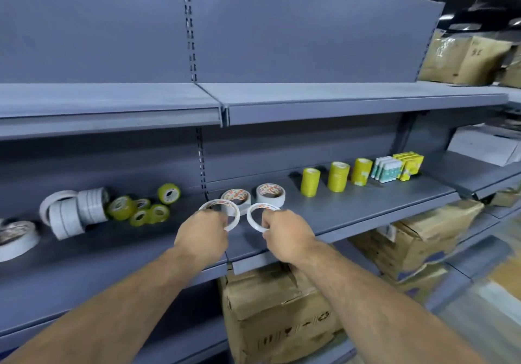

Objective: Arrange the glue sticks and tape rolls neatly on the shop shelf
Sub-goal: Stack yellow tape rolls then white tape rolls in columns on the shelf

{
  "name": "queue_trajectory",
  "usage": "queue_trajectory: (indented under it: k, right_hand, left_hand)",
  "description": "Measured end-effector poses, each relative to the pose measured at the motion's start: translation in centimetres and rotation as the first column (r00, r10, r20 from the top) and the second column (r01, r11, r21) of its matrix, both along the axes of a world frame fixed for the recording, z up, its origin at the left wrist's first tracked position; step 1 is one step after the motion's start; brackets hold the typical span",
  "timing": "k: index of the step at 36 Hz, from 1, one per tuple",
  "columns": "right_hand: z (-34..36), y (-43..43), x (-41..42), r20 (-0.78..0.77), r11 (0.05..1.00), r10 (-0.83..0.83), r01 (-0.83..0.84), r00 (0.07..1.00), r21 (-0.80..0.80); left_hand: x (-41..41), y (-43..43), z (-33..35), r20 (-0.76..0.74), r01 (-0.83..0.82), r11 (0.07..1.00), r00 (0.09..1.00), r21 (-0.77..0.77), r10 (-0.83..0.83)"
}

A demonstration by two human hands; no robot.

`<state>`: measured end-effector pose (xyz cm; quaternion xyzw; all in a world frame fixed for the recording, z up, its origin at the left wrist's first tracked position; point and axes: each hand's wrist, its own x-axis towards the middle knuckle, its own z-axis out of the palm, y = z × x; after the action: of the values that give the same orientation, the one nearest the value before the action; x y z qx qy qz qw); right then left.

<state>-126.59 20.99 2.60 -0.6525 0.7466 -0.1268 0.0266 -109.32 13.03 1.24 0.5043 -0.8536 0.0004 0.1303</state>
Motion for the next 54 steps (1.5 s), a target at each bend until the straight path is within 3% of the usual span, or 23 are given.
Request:
queue_trajectory:
  k: [16,21,35,54]
  right_hand:
    - [0.1,-6.5,-8.0,-0.001,0.992,-0.125,0.124,0.992,-0.011]
    - [-0.5,-8.7,-9.3,0.023,0.989,-0.146,0.146,0.989,-0.002]
    - [-1.1,-14.8,-12.6,-0.077,0.999,0.051,-0.051,0.996,-0.004]
    - [-2.6,-17.7,-14.1,-0.094,0.994,0.108,-0.105,0.99,0.04]
  left_hand:
    - [-6.7,-9.1,-0.7,0.007,0.049,0.997,0.999,0.06,-0.049]
    - [-7.3,-11.3,-1.5,0.095,-0.007,0.992,0.995,0.13,-0.005]
    - [-10.7,-13.3,-1.7,0.133,-0.112,0.967,0.988,0.227,0.083]
    - [-11.3,-14.0,-3.2,0.119,-0.193,0.925,0.98,0.328,0.162]
